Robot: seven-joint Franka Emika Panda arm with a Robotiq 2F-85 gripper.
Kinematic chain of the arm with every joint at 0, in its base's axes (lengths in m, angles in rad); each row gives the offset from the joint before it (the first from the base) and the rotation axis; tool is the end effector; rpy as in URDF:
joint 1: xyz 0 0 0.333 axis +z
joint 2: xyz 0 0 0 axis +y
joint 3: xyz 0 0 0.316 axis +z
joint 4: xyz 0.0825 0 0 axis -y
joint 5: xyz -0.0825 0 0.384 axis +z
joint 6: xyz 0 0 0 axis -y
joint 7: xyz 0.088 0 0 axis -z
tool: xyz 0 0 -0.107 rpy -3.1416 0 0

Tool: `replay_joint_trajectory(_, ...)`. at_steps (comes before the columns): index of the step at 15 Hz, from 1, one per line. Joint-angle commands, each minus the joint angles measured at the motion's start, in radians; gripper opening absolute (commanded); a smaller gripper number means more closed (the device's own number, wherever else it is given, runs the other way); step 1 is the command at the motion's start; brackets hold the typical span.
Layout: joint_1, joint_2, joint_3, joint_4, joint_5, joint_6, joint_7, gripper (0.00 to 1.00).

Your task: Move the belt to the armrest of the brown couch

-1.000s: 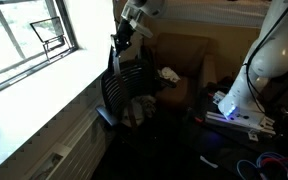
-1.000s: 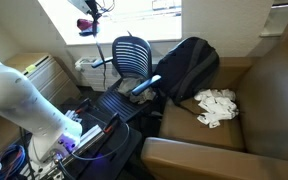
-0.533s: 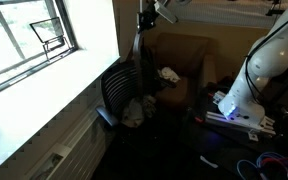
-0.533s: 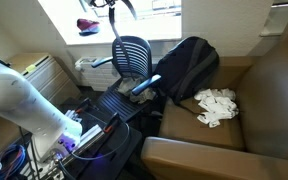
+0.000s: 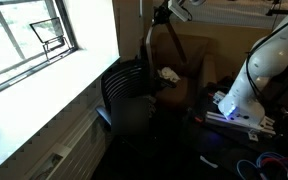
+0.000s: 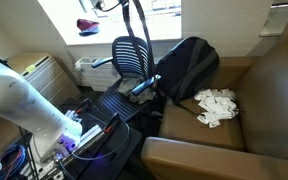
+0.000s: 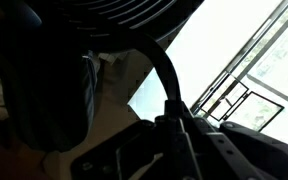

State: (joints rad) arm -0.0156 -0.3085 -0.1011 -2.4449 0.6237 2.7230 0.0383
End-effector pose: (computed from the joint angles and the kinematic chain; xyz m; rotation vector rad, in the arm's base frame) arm 0.4742 -0.0794 0.4753 -2.4764 0.8483 -0.7771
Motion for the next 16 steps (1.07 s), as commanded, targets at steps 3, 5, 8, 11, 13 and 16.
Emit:
replay_joint_trajectory(3, -0.143, 0.029, -0.077, -0.013, -0.183, 0.096, 0.127, 0.01)
replay_joint_trajectory(5, -0.22, 0.013, -0.125, -0.018, -0.252, 0.1, 0.161, 0.01)
replay_joint_trajectory(8, -0.341, 0.026, -0.218, 0.02, -0.333, 0.105, 0.17, 0.01)
replay_joint_trajectory(11, -0.354, 0.036, -0.26, 0.028, -0.339, 0.097, 0.152, 0.05)
replay_joint_trajectory(13, -0.396, 0.067, -0.301, 0.059, -0.357, 0.097, 0.15, 0.05)
replay_joint_trajectory(16, -0.327, 0.077, -0.353, 0.06, -0.189, 0.104, 0.07, 0.01)
